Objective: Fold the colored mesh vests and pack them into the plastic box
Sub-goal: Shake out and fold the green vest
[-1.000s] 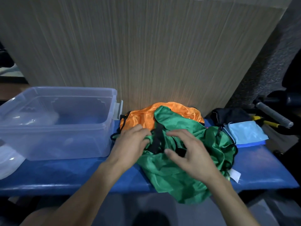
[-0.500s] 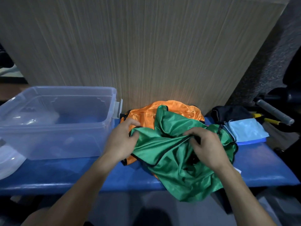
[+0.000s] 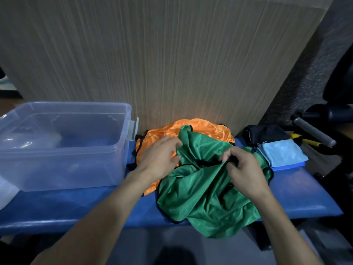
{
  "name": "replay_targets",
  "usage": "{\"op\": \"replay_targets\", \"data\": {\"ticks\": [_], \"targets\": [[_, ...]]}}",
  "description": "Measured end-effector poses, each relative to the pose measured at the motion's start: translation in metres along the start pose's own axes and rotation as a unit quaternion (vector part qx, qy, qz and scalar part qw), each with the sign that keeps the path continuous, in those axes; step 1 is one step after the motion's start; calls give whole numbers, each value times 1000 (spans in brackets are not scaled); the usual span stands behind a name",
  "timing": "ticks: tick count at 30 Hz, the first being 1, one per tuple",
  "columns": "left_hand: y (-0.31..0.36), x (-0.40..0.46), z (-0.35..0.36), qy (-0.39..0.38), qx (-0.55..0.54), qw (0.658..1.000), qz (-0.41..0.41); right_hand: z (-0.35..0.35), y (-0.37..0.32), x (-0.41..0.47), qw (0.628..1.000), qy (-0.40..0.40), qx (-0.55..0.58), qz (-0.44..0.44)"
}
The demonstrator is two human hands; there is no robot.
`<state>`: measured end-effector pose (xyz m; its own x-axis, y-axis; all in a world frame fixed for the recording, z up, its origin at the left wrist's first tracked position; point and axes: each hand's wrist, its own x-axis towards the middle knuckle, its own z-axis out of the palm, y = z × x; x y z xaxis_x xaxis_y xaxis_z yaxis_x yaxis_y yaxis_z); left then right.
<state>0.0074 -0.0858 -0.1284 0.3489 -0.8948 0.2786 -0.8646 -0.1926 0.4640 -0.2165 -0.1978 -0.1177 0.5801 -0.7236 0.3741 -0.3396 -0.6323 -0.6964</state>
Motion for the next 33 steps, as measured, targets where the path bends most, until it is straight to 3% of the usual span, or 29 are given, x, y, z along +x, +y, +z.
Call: {"op": "replay_targets", "data": {"ticks": [4, 7, 11, 13, 15, 21, 24, 27, 29, 33], "targets": [[7, 37, 18, -54, 134, 988, 46, 2, -1, -2, 998, -33, 41, 21], [1, 48, 24, -27, 158, 982, 99, 0, 0, -3, 992, -50, 98, 57], [1, 39, 16, 45, 1, 989, 142, -12, 3, 10, 953, 48, 268, 129], [5, 36, -1, 73, -123, 982, 121, -17, 6, 16, 915, 70, 366, 156], [1, 36, -13, 94, -159, 978, 98, -19, 5, 20, 884, 73, 429, 169], [-26, 27, -12, 120, -105, 987, 29, -11, -3, 24, 910, 53, 390, 127], [-23, 24, -22, 134, -187, 973, -24, -9, -11, 20, 934, 21, 348, 79], [2, 10, -49, 20, -422, 904, -60, -8, -25, 12, 962, -1, 272, 6], [15, 1, -63, -82, -503, 858, -68, -7, -35, 8, 971, -3, 236, -21], [7, -2, -55, -87, -442, 887, -105, -1, -35, 2, 979, -26, 204, 12]]}}
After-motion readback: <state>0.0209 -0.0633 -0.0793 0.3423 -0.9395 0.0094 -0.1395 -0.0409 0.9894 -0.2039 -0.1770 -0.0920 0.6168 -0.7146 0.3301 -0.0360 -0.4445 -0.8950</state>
